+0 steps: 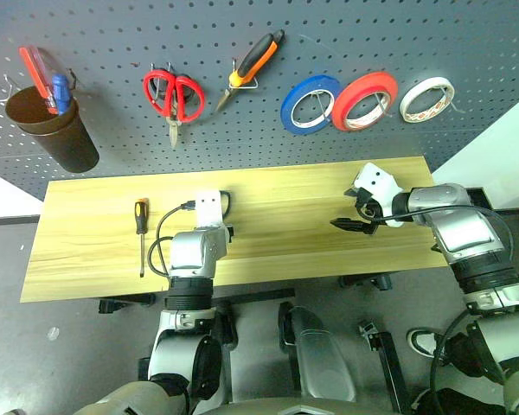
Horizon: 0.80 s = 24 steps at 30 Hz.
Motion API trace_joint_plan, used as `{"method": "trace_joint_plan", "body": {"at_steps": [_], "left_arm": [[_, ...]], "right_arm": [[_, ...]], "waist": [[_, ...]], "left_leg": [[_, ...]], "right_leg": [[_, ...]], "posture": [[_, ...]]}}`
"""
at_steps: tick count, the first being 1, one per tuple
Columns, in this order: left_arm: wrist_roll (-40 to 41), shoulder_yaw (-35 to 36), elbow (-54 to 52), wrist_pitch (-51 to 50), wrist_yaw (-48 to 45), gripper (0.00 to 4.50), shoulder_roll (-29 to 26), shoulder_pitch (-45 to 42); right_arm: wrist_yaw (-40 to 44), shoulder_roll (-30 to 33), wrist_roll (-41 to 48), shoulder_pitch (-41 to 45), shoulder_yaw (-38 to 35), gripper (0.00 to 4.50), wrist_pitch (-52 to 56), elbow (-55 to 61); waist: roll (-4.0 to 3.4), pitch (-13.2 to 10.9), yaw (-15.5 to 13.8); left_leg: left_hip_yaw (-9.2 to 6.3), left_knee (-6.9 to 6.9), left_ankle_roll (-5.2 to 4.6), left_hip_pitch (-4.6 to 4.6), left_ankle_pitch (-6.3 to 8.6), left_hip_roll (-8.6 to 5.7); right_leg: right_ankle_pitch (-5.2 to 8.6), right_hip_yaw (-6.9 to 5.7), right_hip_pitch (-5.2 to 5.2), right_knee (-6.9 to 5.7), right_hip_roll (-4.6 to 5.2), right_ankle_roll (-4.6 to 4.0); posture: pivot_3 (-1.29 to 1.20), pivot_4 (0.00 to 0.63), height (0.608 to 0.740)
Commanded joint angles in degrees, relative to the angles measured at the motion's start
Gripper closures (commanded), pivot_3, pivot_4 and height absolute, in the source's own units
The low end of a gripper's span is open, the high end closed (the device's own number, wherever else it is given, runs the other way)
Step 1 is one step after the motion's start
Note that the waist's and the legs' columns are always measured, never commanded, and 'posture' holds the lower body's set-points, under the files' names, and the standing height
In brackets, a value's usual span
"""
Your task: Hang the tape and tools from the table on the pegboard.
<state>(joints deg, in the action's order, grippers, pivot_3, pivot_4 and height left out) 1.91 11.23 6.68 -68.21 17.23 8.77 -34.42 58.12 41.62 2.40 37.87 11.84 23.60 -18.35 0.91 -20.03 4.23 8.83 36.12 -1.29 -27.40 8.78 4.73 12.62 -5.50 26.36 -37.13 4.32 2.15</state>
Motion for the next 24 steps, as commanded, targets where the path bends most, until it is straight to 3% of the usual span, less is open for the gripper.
{"method": "trace_joint_plan", "body": {"at_steps": [1, 5, 13, 17, 20, 24], "left_arm": [[-1.07, 1.07, 0.39, -2.31, 1.43, 2.65, 0.18, 2.06], [-0.63, 3.25, 0.87, -1.77, 1.92, 3.92, 0.01, 2.05], [-0.37, 0.97, -2.99, -0.93, -1.01, 3.97, -2.21, 3.32], [11.27, 4.87, -15.97, 4.89, -12.8, 3.97, 0.29, 8.98], [10.84, -1.3, -22.77, 5.06, -16.79, 3.97, -4.27, 13.61], [12.18, -0.58, -29.02, 6.26, -18.25, 3.97, -6.19, 18.25]], "right_arm": [[0.08, 1.06, -0.58, 0.72, -1.29, 0.0, -1.19, 0.31], [-0.12, 1.36, -1.21, 0.69, -1.54, 0.0, -1.5, 0.15], [-1.18, 0.29, -2.83, 1.46, -1.19, 0.0, -4.66, -2.79], [-1.92, -0.83, -3.08, 3.1, -1.37, 0.0, -6.84, -6.05], [-1.51, -1.72, -2.27, 3.41, -1.93, 0.0, -7.94, -6.18], [-0.57, -2.5, -0.79, 3.29, -3.21, 0.0, -10.77, -6.66]], "waist": [[0.0, 0.0, 0.0], [0.0, 0.0, 0.04], [-0.01, 0.0, 0.15], [-0.01, 0.0, 0.08], [-0.01, 0.0, -0.14], [0.02, 0.03, -0.17]], "left_leg": [[0.0, -0.02, 0.0, 0.01, 0.0, 0.0], [0.0, -0.02, 0.01, 0.02, 0.01, 0.0], [0.01, -0.07, 0.01, 0.03, 0.01, -0.02], [0.04, -0.18, 0.02, -0.05, 0.02, -0.02], [0.09, -0.16, 0.02, -0.2, 0.02, -0.03], [0.1, -0.16, 0.01, -0.21, 0.03, -0.1]], "right_leg": [[0.0, 0.0, 0.0, 0.0, 0.0, 0.0], [0.02, 0.0, 0.0, 0.0, 0.02, -0.02], [0.04, 0.0, 0.03, 0.02, 0.06, -0.04], [-0.05, -0.02, 0.1, 0.06, 0.08, -0.12], [-0.08, -0.03, 0.22, 0.06, 0.09, -0.12], [-0.14, -0.03, 0.2, 0.11, 0.13, -0.01]], "posture": [[-0.22, 0.412, 0.73], [-0.22, 0.414, 0.73], [-0.19, 0.387, 0.73], [-0.16, 0.345, 0.73], [-0.15, 0.324, 0.73], [-0.13, 0.294, 0.73]]}}
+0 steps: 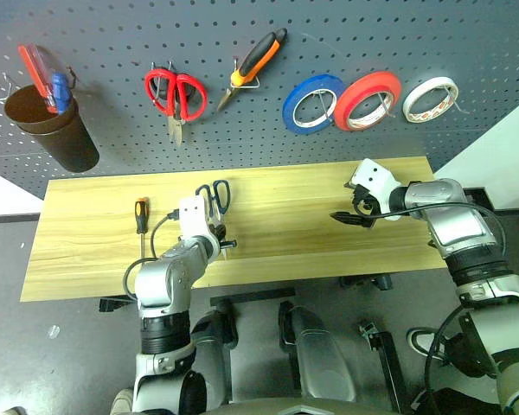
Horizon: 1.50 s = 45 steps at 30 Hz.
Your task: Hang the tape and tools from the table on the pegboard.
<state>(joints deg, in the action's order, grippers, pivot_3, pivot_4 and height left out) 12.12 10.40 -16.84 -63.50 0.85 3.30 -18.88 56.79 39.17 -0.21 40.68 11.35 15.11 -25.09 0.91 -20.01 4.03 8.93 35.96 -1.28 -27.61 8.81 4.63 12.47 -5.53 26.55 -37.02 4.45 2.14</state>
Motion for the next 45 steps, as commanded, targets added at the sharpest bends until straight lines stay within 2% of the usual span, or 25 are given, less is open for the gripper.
{"method": "trace_joint_plan", "body": {"at_steps": [1, 5, 8, 11, 14, 17, 24, 30, 36, 45], "left_arm": [[1.72, -1.1, -7.44, 3.07, -3.44, 3.97, -2.69, 4.81], [3.17, -4.84, -13.62, 8.63, -12.07, 3.97, -11.26, 13.36], [0.94, -6.9, -14.53, 16.22, -16.94, 3.97, -18.8, 20.41], [0.7, -6.88, -14.68, 23.77, -19.86, 3.97, -21.71, 24.84], [0.06, -6.91, -14.17, 32.55, -21.55, 3.97, -22.19, 26.33], [-0.23, -7.25, -13.2, 39.38, -22.97, 3.97, -22.07, 26.03], [-2.09, -8.93, -8.59, 51.39, -25.28, 3.97, -22.0, 22.36], [-1.71, -7.51, -6.92, 58.8, -25.44, 3.97, -21.4, 22.49], [-3.29, -5.58, -4.16, 66.94, -24.56, 3.97, -21.74, 21.92], [-5.06, -4.43, 5.94, 71.37, -21.2, 3.97, -21.0, 13.48]], "right_arm": [[1.39, 0.0, 2.56, 0.42, -3.2, 0.0, -2.36, 0.06], [4.4, 0.54, 4.69, 0.3, -4.39, 0.0, -2.67, 0.41], [5.53, 0.97, 5.27, 0.25, -5.18, 0.0, -3.69, 0.42], [7.09, 1.11, 7.38, 0.28, -6.86, 0.0, -3.06, 1.53], [9.68, 1.59, 10.46, -0.01, -8.5, 0.0, -1.16, 3.99], [11.83, 1.79, 13.37, -0.07, -9.84, 0.0, 1.06, 5.89], [15.33, 2.19, 20.54, 0.85, -13.41, 0.0, 8.03, 9.22], [17.38, 3.2, 24.97, 1.24, -15.2, 0.0, 11.85, 12.73], [15.56, 2.0, 30.94, 2.88, -18.84, 0.0, 16.63, 15.26], [14.65, 0.57, 31.3, 4.67, -17.78, 0.0, 15.27, 15.73]], "waist": [[0.01, 0.01, 0.03], [0.03, 0.04, 0.17], [0.01, 0.07, 0.16], [-0.01, 0.17, 0.12], [-0.02, 0.27, -0.05], [-0.13, 0.82, 0.17], [-0.16, 3.9, -0.08], [-0.16, 6.23, -0.09], [-0.19, 7.95, -0.1], [-0.36, 9.88, -0.66]], "left_leg": [[0.0, 0.01, -0.02, -0.02, 0.01, -0.01], [0.02, 0.0, -0.05, -0.14, 0.04, -0.03], [0.03, -0.04, -0.04, -0.28, 0.04, -0.02], [0.03, -0.01, -0.03, -0.55, 0.05, -0.02], [0.09, 0.08, -0.04, -0.95, 0.05, -0.02], [0.08, -0.09, -0.05, -1.17, 0.05, 0.01], [0.14, 0.17, -0.12, -1.44, 0.08, 0.01], [0.13, 0.21, -0.16, -1.4, 0.1, 0.01], [0.12, 0.23, -0.24, -1.32, 0.14, 0.02], [0.13, 0.31, -0.39, -0.78, 0.24, 0.1]], "right_leg": [[0.0, 0.0, -0.01, 0.04, 0.01, 0.0], [0.0, -0.01, 0.09, 0.12, 0.02, -0.01], [0.05, -0.01, 0.24, 0.13, 0.03, -0.13], [0.04, -0.02, 0.46, 0.17, 0.08, -0.2], [-0.1, -0.11, 0.74, 0.27, 0.21, -0.14], [-0.6, -0.2, 0.68, 0.97, 0.11, -0.07], [-0.85, -0.24, 0.75, 1.08, 0.05, 0.39], [-0.88, -0.26, 0.68, 1.08, 0.02, 0.44], [-0.87, -0.26, 0.62, 1.07, -0.04, 0.46], [-0.84, -0.25, 0.06, 1.09, -0.29, 0.48]], "posture": [[-0.13, 0.29, 0.73], [-0.12, 0.275, 0.73], [-0.13, 0.264, 0.73], [-0.13, 0.246, 0.73], [-0.13, 0.226, 0.73], [-0.12, 0.198, 0.73], [-0.08, 0.131, 0.73], [-0.09, 0.101, 0.73], [-0.08, 0.081, 0.73], [-0.08, 0.066, 0.73]]}}
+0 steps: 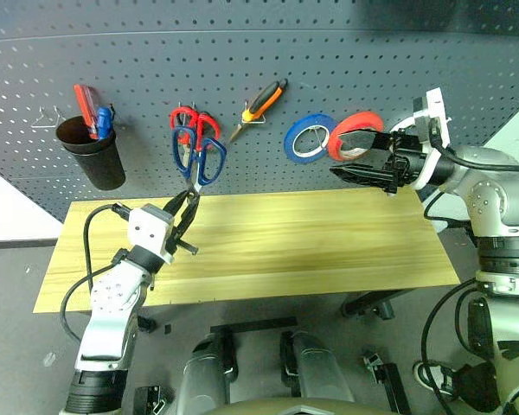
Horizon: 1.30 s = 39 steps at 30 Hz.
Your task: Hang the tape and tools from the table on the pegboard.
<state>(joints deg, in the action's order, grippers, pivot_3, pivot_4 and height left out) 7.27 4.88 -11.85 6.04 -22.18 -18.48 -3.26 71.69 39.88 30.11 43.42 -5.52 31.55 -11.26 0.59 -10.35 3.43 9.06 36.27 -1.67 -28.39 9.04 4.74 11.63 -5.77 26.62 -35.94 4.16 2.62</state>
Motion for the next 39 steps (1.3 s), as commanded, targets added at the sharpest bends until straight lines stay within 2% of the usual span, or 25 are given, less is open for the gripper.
{"method": "trace_joint_plan", "body": {"at_steps": [1, 9, 16, 31, 39], "left_arm": [[-0.6, 0.78, 1.49, 2.6, 1.97, 3.97, 0.96, -2.79], [-5.5, -0.33, 4.2, 4.17, 5.68, 3.97, 2.32, -3.91], [-5.97, -0.07, 8.6, 2.66, 7.03, 3.97, 2.2, -7.33], [-8.04, -1.71, 20.75, -0.06, 12.07, 3.97, 6.09, -16.06], [-8.44, -2.07, 32.03, -0.38, 9.95, 3.97, 3.03, -24.49]], "right_arm": [[-0.37, -0.27, 0.88, 2.11, -0.88, 0.0, -1.3, 1.75], [-1.34, -0.38, -0.22, 2.18, -0.65, 0.0, -3.08, 1.16], [-1.63, 0.0, 0.64, 1.85, -0.87, 0.0, -2.42, 2.39], [-3.35, 0.69, 0.42, 0.74, -1.47, 0.0, -2.61, 3.78], [-4.51, 0.07, 0.15, 0.16, -1.02, 0.0, -3.32, 4.64]], "waist": [[-0.09, 0.37, -0.12], [-0.28, 1.25, -0.88], [-0.34, 1.35, -1.0], [-0.58, 1.54, -0.99], [-0.6, 1.56, -0.93]], "left_leg": [[0.0, 0.0, -0.02, 0.0, 0.01, 0.0], [0.12, 0.06, -0.06, 0.12, 0.03, -0.07], [0.09, 0.14, -0.1, 0.22, 0.06, -0.07], [0.12, 0.7, -0.31, 0.11, 0.2, 0.0], [0.13, 0.77, -0.45, 0.1, 0.18, 0.0]], "right_leg": [[0.01, 0.01, 0.0, -0.01, 0.0, 0.01], [0.02, 0.1, -0.06, -0.13, -0.04, 0.04], [0.03, 0.1, -0.18, -0.16, -0.04, 0.04], [0.05, 0.05, -0.3, -0.38, -0.14, 0.09], [0.05, 0.04, -0.31, -0.41, -0.14, 0.11]], "posture": [[-0.08, 0.066, 0.73], [-0.09, 0.065, 0.73], [-0.1, 0.068, 0.73], [-0.13, 0.066, 0.73], [-0.12, 0.073, 0.73]]}}
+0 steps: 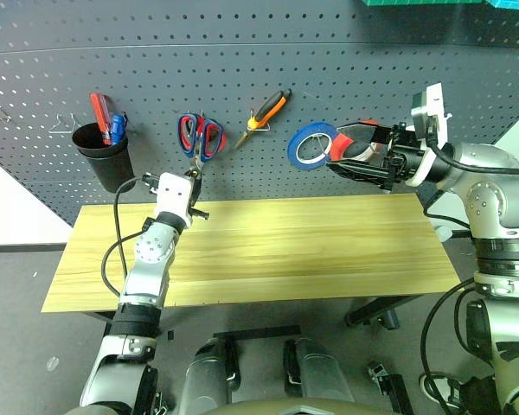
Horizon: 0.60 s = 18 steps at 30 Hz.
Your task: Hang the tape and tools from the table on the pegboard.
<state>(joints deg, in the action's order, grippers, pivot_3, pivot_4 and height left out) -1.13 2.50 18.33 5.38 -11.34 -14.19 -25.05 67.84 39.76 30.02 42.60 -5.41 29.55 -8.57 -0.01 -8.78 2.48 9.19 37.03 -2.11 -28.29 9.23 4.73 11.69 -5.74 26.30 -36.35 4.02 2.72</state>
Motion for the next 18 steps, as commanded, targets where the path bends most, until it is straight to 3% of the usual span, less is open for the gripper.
{"method": "trace_joint_plan", "body": {"at_steps": [1, 2, 8, 13, 14, 18], "left_arm": [[-0.05, 0.32, 2.84, 0.4, -0.94, 3.97, -1.43, -3.37], [0.3, 0.58, 3.93, 0.04, -1.01, 3.97, -1.44, -4.06], [2.14, 2.03, 5.52, 0.14, -0.71, 1.97, -1.18, -5.49], [3.92, 2.25, -4.76, -2.3, -1.89, 0.23, -1.42, -0.69], [4.26, 2.26, -7.85, -3.39, -2.08, 0.03, -1.54, 1.08], [6.35, 3.44, -20.81, -8.22, -2.36, 0.03, -1.92, 9.09]], "right_arm": [[-0.85, 0.04, 0.05, 1.14, -1.03, 0.0, -1.67, 1.8], [-0.86, 0.02, -0.37, 1.25, -0.68, 0.0, -2.16, 1.67], [-1.05, 0.01, -1.36, 0.88, -0.15, 0.0, -4.52, 1.78], [-0.53, 0.08, -0.73, 0.65, 0.03, 0.0, -3.64, 2.52], [-0.32, 0.01, -0.6, 0.75, 0.25, 0.0, -3.33, 2.61], [0.97, -0.82, 0.68, 1.54, 1.72, 0.0, -0.55, 3.98]], "waist": [[0.0, 0.0, 0.02], [0.0, 0.0, 0.01], [0.0, 0.0, 0.01], [0.0, 0.0, 0.0], [0.0, 0.0, 0.02], [-0.02, 0.02, -0.01]], "left_leg": [[0.01, 0.0, 0.0, 0.0, 0.0, 0.0], [0.02, 0.0, -0.01, 0.0, 0.0, 0.0], [0.02, 0.01, -0.02, 0.0, -0.01, 0.0], [0.02, 0.03, -0.02, 0.0, -0.01, 0.0], [0.02, 0.03, -0.02, 0.01, -0.01, 0.0], [0.0, 0.01, -0.02, 0.06, -0.01, 0.01]], "right_leg": [[0.0, 0.0, 0.0, 0.0, 0.0, 0.0], [0.0, 0.0, 0.0, 0.0, 0.0, 0.01], [0.01, 0.0, 0.0, -0.03, 0.0, 0.02], [0.01, 0.01, 0.0, -0.04, 0.01, 0.02], [0.02, 0.03, -0.01, -0.05, 0.02, 0.03], [0.02, 0.06, -0.01, -0.1, 0.01, 0.03]], "posture": [[-0.12, 0.075, 0.73], [-0.12, 0.075, 0.73], [-0.11, 0.08, 0.73], [-0.09, 0.083, 0.73], [-0.08, 0.082, 0.73], [-0.04, 0.085, 0.73]]}}
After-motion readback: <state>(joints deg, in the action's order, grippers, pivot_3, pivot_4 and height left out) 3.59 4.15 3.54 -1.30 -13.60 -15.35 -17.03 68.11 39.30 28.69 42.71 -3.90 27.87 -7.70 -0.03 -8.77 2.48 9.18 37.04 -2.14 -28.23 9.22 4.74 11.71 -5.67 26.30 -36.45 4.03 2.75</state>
